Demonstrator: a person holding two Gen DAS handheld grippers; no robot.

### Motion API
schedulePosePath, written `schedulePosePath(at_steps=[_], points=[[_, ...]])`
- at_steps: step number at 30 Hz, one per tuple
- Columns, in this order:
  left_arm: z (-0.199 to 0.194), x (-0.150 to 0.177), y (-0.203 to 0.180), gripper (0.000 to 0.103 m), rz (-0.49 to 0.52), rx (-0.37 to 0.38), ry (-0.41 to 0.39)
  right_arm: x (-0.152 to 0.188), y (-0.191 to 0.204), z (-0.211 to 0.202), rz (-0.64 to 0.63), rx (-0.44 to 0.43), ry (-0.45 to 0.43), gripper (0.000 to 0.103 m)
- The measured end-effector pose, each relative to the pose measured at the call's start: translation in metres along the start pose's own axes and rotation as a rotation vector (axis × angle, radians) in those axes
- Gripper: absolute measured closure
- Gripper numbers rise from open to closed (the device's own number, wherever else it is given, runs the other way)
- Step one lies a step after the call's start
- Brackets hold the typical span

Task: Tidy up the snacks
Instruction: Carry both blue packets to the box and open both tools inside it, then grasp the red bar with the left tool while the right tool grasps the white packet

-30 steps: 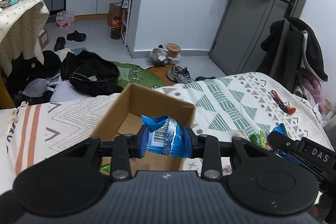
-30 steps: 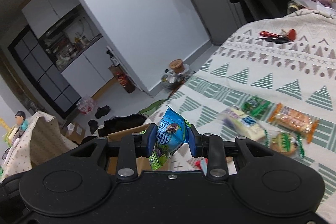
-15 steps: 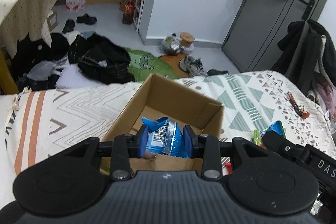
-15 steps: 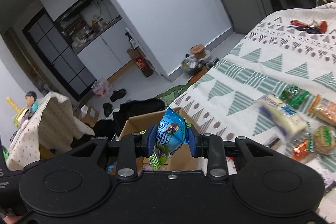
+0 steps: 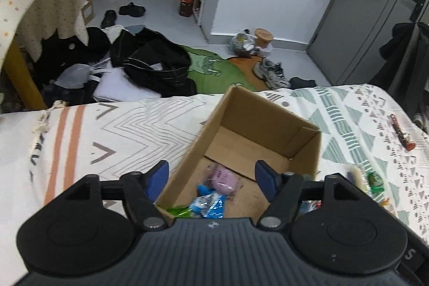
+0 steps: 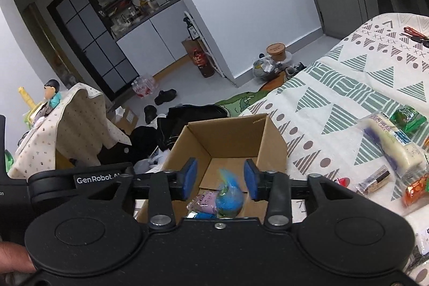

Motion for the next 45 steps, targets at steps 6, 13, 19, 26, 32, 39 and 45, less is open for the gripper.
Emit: schedulePosePath(at_steps=[6, 13, 19, 26, 32, 39, 45], points=[[-0.014, 0.001, -0.002, 0.025, 0.014, -0.032, -0.023, -0.006, -0.013, -0.014, 0.046, 0.048, -0.011, 0.047], [-0.033, 0.007, -0.018, 0.019, 0.06, -0.024, -0.056, -0.012, -0.029, -0.043, 0.084, 0.109, -0.035, 0.023], [-0.049, 0.012, -0.035, 0.015, 0.084, 0.004, -0.075, -0.016, -0.04, -0.074, 0.096, 0.129, -0.062, 0.015], [-0.068, 0.019, -0.055, 0.015, 0.114, 0.035, -0.102, -0.024, -0.059, -0.103, 0.118, 0.169, -0.095, 0.007], [-0.08, 0.026, -0.07, 0.014, 0.135, 0.05, -0.114, -0.021, -0.08, -0.123, 0.149, 0.203, -0.101, 0.006], [-0.088, 0.039, -0.089, 0.011, 0.149, 0.081, -0.123, -0.015, -0.102, -0.144, 0.175, 0.23, -0.11, 0.0], [-0.092, 0.052, -0.114, 0.011, 0.184, 0.12, -0.118, -0.024, -0.127, -0.165, 0.222, 0.281, -0.126, 0.0]])
Point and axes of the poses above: each gripper's, at about its wrist camera, not at the fingertips, and z roughly the way its jaws point, y to its left, x to its underside, the point moved 6 cm from there along z, roughly the way its jaws point, and after that the axes turned 1 degree about x, right-handed, at the moved point
